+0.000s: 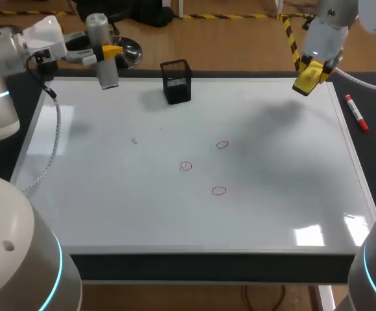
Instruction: Pick up the inspection probe, press it on each red-marked spot on the whiteboard one by one, put down the probe, pick up the eraser, and wipe off all the red marks.
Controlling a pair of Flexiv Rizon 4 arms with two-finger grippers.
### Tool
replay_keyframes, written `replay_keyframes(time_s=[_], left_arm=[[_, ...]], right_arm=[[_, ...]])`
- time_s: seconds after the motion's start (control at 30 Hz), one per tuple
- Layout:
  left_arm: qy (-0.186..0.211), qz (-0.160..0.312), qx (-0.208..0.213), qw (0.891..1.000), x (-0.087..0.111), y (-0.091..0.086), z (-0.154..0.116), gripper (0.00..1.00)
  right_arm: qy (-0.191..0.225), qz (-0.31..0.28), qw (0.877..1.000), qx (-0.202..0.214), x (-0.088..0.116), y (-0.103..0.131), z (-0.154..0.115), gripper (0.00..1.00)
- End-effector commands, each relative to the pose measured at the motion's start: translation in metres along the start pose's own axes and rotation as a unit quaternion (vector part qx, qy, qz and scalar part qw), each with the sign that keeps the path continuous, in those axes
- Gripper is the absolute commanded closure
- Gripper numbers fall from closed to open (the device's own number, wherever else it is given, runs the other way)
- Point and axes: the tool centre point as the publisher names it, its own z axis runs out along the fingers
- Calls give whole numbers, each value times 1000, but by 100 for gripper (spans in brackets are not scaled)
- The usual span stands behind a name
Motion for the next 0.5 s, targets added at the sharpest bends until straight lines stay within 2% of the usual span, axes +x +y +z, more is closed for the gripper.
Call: replay_keyframes(time_s=[0.03,0.4,0.5], left_arm=[[7,4,8,1000,10,-4,11,100],[63,-13,31,997,69,-13,48,100],[73,-13,24,997,83,-11,54,100]], right_arm=[[2,-1,1000,1,0,-1,-1,100],[2,-1,1000,1,0,-1,-1,100],[2,-1,1000,1,0,-1,-1,100]])
